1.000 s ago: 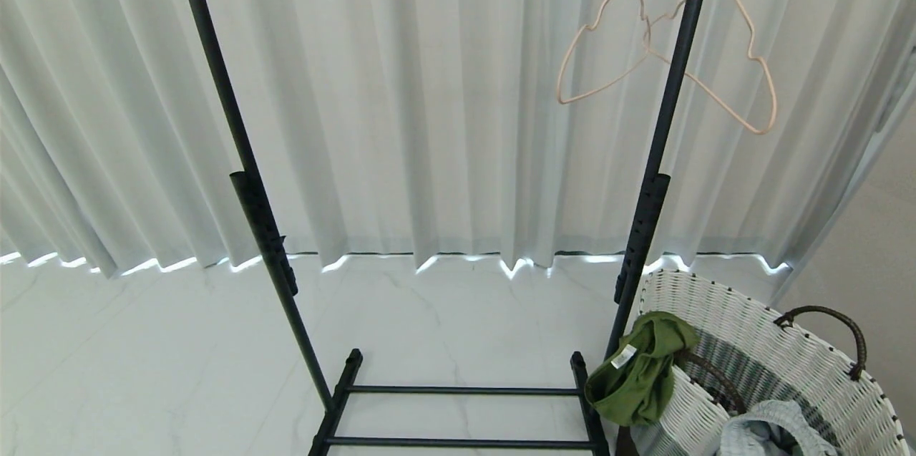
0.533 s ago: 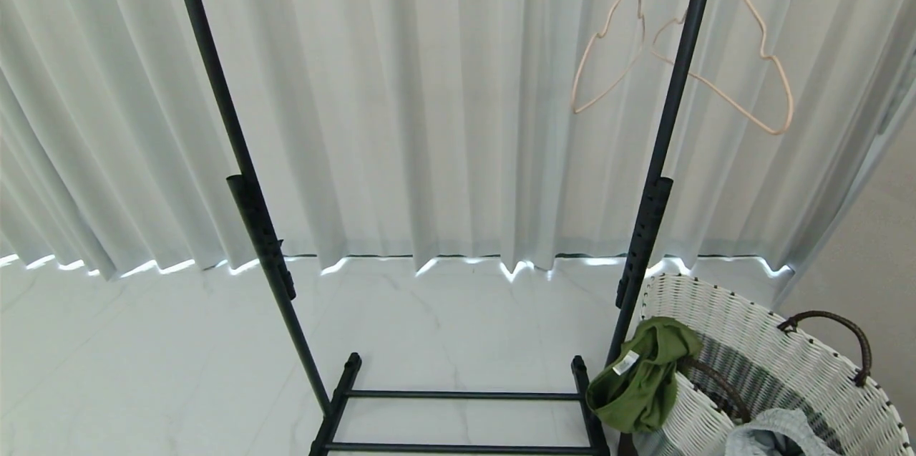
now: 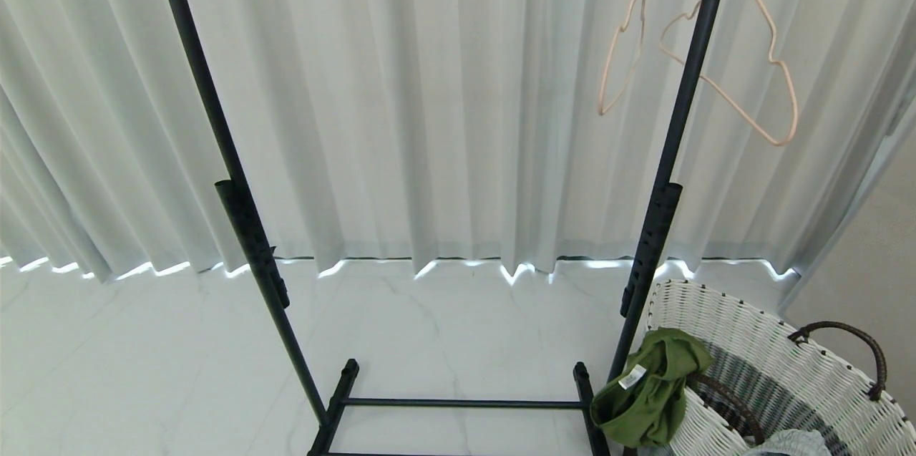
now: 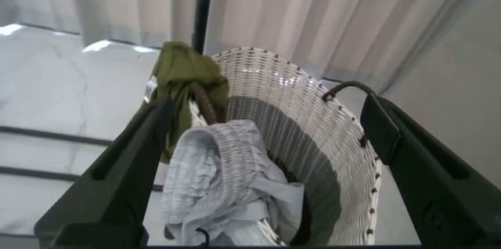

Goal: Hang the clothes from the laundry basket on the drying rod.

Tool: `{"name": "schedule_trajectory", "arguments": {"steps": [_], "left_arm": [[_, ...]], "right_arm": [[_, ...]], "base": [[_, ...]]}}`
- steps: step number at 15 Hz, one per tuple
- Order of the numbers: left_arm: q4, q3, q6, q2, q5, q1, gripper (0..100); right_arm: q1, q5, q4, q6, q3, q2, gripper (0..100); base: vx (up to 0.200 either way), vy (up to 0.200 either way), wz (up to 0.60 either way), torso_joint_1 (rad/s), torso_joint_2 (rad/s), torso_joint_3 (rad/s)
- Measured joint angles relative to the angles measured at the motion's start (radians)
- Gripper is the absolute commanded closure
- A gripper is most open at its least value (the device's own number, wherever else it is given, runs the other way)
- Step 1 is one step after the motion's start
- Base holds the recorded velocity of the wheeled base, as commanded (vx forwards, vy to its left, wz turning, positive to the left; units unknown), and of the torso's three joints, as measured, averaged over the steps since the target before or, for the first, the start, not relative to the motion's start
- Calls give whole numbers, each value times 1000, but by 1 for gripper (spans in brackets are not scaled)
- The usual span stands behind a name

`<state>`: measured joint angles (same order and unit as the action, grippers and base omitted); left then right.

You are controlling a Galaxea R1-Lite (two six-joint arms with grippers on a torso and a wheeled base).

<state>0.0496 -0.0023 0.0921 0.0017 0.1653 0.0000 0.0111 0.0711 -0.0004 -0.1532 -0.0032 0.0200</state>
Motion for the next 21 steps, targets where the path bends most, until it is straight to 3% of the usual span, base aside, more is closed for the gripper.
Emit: {"name": "schedule_trajectory", "arguments": {"steps": [6,9,11,13,15,21], "left_arm": [[1,0,-10,0,0,0,0],[1,0,-26,0,2,0,0],[1,0,-32,0,2,0,0],[1,0,-34,0,4,0,0],[1,0,-34,0,4,0,0],[2,-1,-81,0,9,0,0]], "right_arm": [[23,14,-18,0,-3,29,0],[40,29,-13,27,-180,57,0],[50,18,176,-104,-320,126,0],[50,-23,248,-201,-344,227,0],[50,-46,211,-256,-325,375,0],[84,-130,-121,-349,-230,967,0]], "base": [[0,0,0,0,0,0],[0,0,0,0,0,0],[0,0,0,0,0,0],[0,0,0,0,0,0],[0,0,0,0,0,0],[0,0,0,0,0,0]]}}
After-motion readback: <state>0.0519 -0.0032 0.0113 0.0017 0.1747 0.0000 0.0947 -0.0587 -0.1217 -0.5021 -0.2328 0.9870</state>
